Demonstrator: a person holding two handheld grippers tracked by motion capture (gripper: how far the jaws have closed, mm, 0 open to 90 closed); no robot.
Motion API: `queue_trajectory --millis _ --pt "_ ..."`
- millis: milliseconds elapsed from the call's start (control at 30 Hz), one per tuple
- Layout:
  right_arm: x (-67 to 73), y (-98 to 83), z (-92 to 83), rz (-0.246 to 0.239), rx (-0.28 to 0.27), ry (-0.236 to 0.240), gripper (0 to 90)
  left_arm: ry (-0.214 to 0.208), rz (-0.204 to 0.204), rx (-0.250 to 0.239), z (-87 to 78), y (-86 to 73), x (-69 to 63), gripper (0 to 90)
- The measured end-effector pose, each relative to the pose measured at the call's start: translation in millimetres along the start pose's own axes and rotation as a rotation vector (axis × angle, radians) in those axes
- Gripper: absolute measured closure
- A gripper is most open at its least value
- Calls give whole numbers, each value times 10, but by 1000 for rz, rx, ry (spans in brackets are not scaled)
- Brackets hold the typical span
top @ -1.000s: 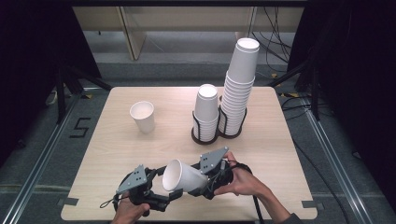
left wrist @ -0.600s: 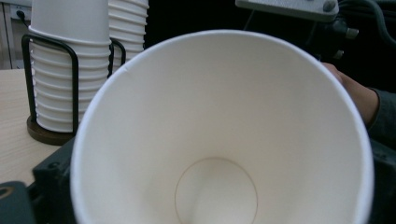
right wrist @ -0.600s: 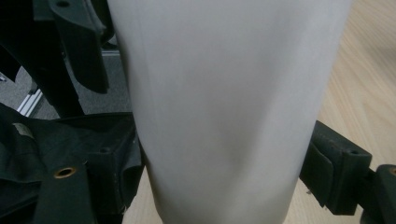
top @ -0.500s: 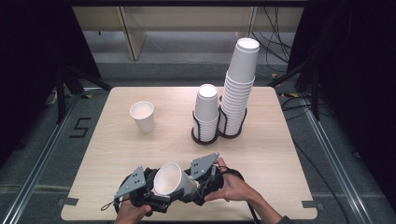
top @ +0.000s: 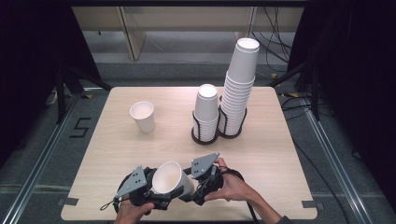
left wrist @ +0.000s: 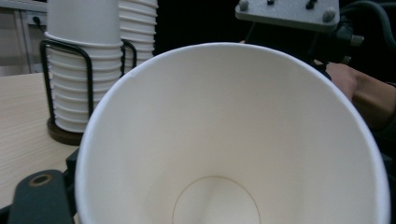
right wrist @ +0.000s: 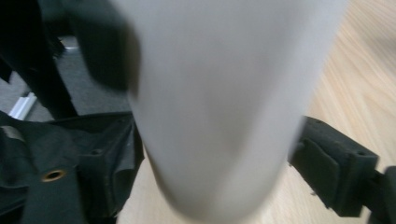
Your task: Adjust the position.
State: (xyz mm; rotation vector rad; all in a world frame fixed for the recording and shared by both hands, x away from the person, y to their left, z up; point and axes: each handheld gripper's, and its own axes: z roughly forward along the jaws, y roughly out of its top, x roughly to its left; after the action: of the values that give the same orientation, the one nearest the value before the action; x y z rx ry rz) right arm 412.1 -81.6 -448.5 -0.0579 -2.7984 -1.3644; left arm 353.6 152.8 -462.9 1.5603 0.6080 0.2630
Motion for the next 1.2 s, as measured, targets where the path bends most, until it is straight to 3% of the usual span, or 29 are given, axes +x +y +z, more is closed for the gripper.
queue_trajectory --millis 100,233,300,367,433,600,633,700,833,1200 --pt "-18 -43 -31 5 14 -39 187 30 -11 -27 -56 26 59 137" --pt "-43 -81 -102 27 18 -87 200 132 28 5 -108 34 137 137" --pt "-55 -114 -145 46 30 -137 208 178 17 12 -124 14 186 135" --pt "-56 -145 -178 28 33 -191 222 230 8 36 -141 -1 227 135" --pt "-58 -180 -214 34 34 -231 223 275 23 50 -155 -12 269 134" --pt "-78 -255 -280 73 31 -293 227 350 36 60 -204 -9 350 133" --pt "-79 -276 -310 72 16 -335 250 364 39 61 -213 -9 363 133" --pt "-79 -282 -320 74 11 -346 247 382 45 49 -219 -15 397 133" --pt "-79 -335 -340 92 22 -358 229 440 52 72 -255 -12 443 133" --pt "-43 -419 -361 103 38 -369 218 523 42 94 -318 -14 576 133"
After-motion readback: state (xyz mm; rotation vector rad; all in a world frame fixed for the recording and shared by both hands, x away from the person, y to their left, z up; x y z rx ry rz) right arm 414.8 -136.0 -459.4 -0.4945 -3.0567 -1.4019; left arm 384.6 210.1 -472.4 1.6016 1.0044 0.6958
